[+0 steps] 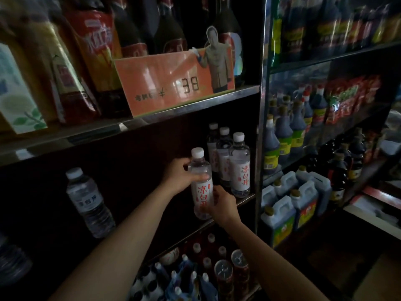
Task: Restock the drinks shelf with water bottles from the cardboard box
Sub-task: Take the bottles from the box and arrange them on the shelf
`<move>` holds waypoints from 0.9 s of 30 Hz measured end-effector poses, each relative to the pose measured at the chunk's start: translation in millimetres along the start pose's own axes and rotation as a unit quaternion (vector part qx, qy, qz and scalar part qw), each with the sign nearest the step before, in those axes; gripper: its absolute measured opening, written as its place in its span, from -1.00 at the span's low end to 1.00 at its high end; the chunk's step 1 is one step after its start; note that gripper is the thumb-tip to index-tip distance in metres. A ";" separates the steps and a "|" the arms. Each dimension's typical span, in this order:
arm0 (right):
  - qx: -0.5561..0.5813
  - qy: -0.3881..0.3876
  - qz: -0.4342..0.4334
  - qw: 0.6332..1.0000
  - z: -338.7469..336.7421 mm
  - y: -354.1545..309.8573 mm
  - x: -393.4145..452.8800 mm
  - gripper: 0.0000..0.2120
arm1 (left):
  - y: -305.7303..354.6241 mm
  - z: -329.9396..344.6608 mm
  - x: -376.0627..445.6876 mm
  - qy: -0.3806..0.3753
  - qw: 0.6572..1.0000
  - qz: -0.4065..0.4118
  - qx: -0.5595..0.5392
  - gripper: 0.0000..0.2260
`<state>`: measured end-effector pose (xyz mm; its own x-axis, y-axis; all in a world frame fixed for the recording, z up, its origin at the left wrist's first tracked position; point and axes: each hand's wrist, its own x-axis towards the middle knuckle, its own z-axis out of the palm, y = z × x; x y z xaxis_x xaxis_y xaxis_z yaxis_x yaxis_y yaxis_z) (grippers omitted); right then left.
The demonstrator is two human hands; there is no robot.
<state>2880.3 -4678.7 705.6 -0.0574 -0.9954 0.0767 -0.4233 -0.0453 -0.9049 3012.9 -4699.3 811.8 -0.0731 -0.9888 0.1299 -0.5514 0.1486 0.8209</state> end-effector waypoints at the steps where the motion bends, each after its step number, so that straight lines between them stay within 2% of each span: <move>1: -0.014 0.014 -0.004 1.000 1.9 1.6 8.7 -0.44 | -1.4 3.9 10.6 0.005 1.000 0.001 0.002 -0.57; 5: -0.062 0.046 -0.006 0.997 8.2 0.4 39.1 -0.51 | -6.7 11.5 49.9 0.026 0.999 0.007 0.034 -0.44; 9: -0.087 0.054 -0.009 0.995 18.0 2.8 64.8 -0.57 | -10.0 15.9 82.2 0.039 0.999 0.003 0.036 -0.58; 13: -0.128 0.071 -0.024 0.989 24.7 2.3 90.4 -0.36 | -13.0 21.5 111.5 0.052 0.998 0.012 0.038 -0.58; 17: -0.155 0.084 -0.017 0.984 29.5 1.3 113.9 -0.49 | -17.5 27.8 134.4 0.082 0.994 0.027 0.071 -0.60; 21: -0.188 0.088 -0.029 0.978 35.6 6.0 122.9 -0.42 | -16.2 31.1 138.0 0.127 0.983 0.032 0.125 -0.57; 27: -0.256 0.091 -0.032 0.962 35.4 1.5 117.8 -0.51 | -8.0 32.1 128.4 0.148 0.974 0.012 0.172 -0.53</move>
<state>2904.9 -4799.0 698.5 -0.1530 -0.9588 0.2394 -0.8190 -0.0125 -0.5737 2981.3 -4827.7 804.1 0.1260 -0.9307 0.3434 -0.8017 0.1083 0.5878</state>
